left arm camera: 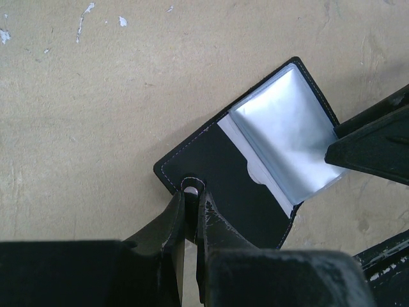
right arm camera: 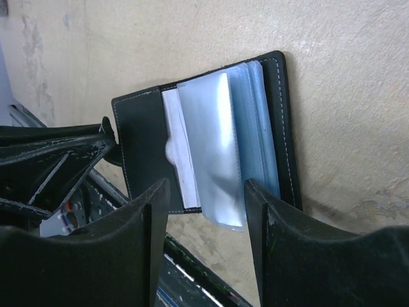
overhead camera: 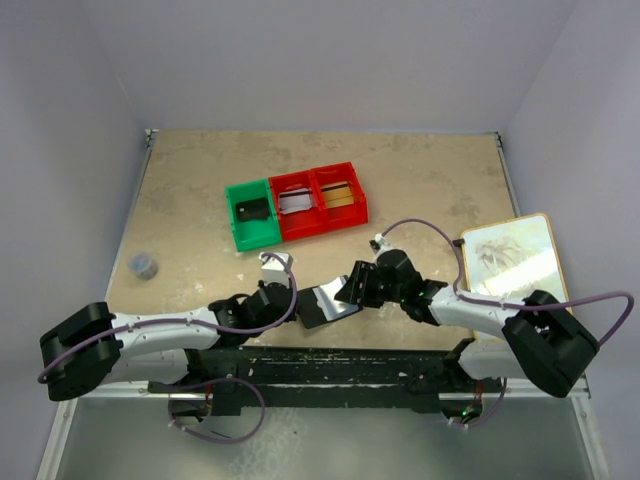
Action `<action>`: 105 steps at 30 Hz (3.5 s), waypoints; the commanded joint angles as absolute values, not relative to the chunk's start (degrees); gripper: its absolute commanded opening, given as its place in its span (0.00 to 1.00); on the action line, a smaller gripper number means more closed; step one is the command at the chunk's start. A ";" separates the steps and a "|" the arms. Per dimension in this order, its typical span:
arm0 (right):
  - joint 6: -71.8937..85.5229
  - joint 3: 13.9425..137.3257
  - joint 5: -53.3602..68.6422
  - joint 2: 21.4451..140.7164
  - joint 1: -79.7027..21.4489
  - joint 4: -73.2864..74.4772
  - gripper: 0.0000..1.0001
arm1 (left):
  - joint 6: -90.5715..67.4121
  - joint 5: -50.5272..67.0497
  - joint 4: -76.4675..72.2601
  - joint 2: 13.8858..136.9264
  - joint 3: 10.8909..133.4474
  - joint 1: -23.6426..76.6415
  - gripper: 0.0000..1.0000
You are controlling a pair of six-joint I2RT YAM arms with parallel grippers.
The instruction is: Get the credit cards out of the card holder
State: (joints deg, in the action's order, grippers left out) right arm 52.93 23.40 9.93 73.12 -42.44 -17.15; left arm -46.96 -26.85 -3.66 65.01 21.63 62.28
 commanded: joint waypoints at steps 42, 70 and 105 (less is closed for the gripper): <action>64.54 27.84 7.37 92.83 -52.65 -38.96 0.20 | -59.13 -31.11 -1.35 46.65 14.75 58.01 0.47; 62.26 29.49 -2.61 83.98 -52.69 -24.50 0.04 | -58.94 -19.58 -9.07 75.36 23.97 58.07 0.09; 56.93 29.76 -4.98 75.82 -50.89 -7.47 0.45 | -55.40 -19.12 -5.08 72.92 25.66 58.08 0.08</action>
